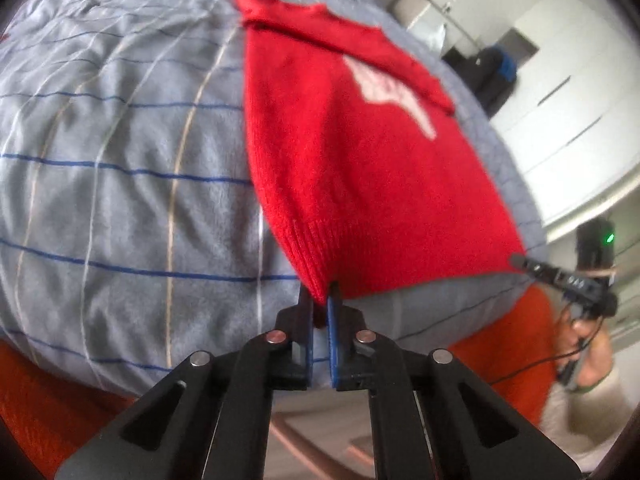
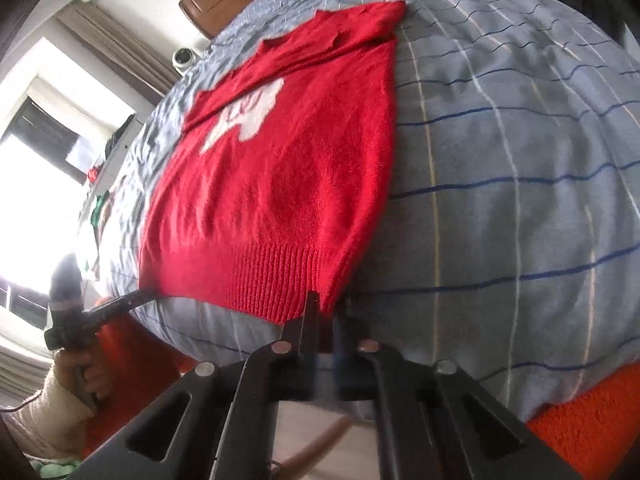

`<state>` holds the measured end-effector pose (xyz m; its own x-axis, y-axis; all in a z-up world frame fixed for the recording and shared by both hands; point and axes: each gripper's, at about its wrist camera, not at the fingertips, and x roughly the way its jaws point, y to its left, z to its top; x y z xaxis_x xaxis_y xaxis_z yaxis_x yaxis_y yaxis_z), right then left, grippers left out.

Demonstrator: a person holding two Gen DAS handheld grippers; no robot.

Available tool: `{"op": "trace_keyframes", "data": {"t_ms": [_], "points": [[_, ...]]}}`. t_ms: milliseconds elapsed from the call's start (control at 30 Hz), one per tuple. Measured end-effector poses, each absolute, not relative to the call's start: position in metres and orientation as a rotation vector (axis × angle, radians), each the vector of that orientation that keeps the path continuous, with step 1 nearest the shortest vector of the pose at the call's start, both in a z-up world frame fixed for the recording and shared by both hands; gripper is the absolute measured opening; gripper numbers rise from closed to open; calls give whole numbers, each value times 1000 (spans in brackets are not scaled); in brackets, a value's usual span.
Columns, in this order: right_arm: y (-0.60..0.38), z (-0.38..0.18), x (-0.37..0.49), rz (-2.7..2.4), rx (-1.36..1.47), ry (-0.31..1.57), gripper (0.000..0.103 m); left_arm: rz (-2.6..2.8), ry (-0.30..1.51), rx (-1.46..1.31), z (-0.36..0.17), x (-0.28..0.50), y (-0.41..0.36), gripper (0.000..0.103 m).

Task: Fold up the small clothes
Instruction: 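Grasp the sweater hem with both tools, then lift the hem with both tools and fold it up toward the collar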

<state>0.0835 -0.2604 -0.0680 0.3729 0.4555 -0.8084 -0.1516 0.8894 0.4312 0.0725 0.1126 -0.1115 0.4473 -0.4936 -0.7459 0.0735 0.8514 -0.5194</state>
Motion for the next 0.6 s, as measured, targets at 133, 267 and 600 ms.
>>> {"op": "trace_keyframes", "data": {"t_ms": [133,267,600], "points": [[-266,-48,88,413,346,1044,5,-401,955,-508,-82,82,124,3],[-267,-24,118,421,353,942,5,-378,852,-476,-53,135,126,3],[-240,8,296,382,207,781,5,-236,790,-398,-31,329,116,4]]}}
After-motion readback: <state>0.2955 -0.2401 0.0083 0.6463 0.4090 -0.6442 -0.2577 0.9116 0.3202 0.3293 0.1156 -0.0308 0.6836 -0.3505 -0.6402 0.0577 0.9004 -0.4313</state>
